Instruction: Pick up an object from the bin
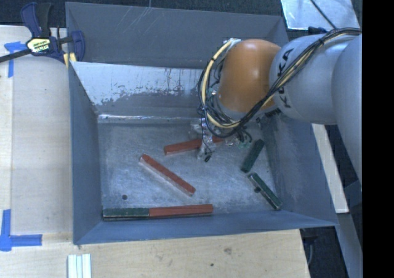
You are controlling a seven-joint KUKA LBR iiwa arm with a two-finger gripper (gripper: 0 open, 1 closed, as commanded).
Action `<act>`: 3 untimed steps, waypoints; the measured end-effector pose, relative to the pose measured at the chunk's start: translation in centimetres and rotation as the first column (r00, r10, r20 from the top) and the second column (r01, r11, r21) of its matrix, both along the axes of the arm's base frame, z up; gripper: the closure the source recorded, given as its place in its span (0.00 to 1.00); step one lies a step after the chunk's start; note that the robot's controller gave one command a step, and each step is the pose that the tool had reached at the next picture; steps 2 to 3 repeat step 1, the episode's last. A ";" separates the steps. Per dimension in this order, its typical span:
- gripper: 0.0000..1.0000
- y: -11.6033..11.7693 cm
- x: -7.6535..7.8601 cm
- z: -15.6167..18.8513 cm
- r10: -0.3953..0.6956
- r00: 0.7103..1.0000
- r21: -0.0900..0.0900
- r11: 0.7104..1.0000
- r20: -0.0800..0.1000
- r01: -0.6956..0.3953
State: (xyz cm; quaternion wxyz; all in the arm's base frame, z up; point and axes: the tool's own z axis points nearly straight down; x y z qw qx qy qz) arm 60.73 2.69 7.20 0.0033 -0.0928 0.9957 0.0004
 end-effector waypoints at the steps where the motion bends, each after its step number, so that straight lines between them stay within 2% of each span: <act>1: 1.00 2.3 0.4 14.5 0.061 0.998 -0.001 0.998 0.007 -0.061; 3: 1.00 2.3 0.4 14.5 0.061 0.998 -0.001 0.998 0.007 -0.061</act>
Offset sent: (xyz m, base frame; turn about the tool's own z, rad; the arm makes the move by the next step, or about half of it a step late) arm 0.0015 0.0233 0.1388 -0.0626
